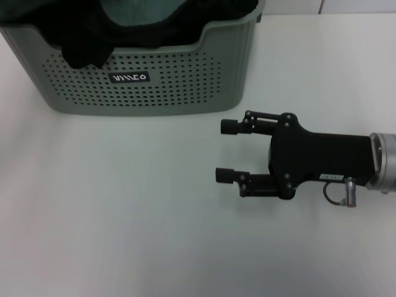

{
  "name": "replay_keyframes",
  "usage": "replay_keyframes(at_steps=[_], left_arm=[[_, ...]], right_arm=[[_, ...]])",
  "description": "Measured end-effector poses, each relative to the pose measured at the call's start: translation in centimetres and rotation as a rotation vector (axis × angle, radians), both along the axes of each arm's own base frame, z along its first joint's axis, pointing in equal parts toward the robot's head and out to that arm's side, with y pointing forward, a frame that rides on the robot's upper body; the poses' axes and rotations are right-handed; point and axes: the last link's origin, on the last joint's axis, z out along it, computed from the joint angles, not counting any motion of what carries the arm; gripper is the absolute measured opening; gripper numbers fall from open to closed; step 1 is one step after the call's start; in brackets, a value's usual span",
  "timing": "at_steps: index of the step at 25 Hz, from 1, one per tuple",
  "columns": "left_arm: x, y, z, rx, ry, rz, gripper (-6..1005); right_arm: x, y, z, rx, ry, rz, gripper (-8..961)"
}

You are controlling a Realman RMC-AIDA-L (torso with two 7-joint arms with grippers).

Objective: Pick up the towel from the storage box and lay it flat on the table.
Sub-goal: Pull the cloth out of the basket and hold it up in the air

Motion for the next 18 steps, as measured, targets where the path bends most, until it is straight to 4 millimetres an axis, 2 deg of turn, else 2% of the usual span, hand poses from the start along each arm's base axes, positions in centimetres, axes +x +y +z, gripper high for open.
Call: replay_keyframes(at_steps=[4, 8, 13, 18], left_arm=[[0.8, -1.4, 1.1, -0.033, -0.049, -0.088, 10], [2.1, -2.0, 1.2, -0.084, -0.049, -0.174, 10], [2.3, -1.7, 0.0, -0.147, -0.029, -0.181, 10], [2.5, -1.8, -1.2, -0.201, -0.018, -0.184, 9]], right_arm=[[-0.3, 0.4, 0.3, 0.039, 0.03, 0.002, 731], [-0.6, 0.8, 0.0, 0.073, 0.053, -0.012, 730], [-1.8, 1.0, -2.0, 0.065, 0.018, 0.0, 730], [-3.3, 0.7, -2.9, 0.046, 0.027, 0.044, 730]])
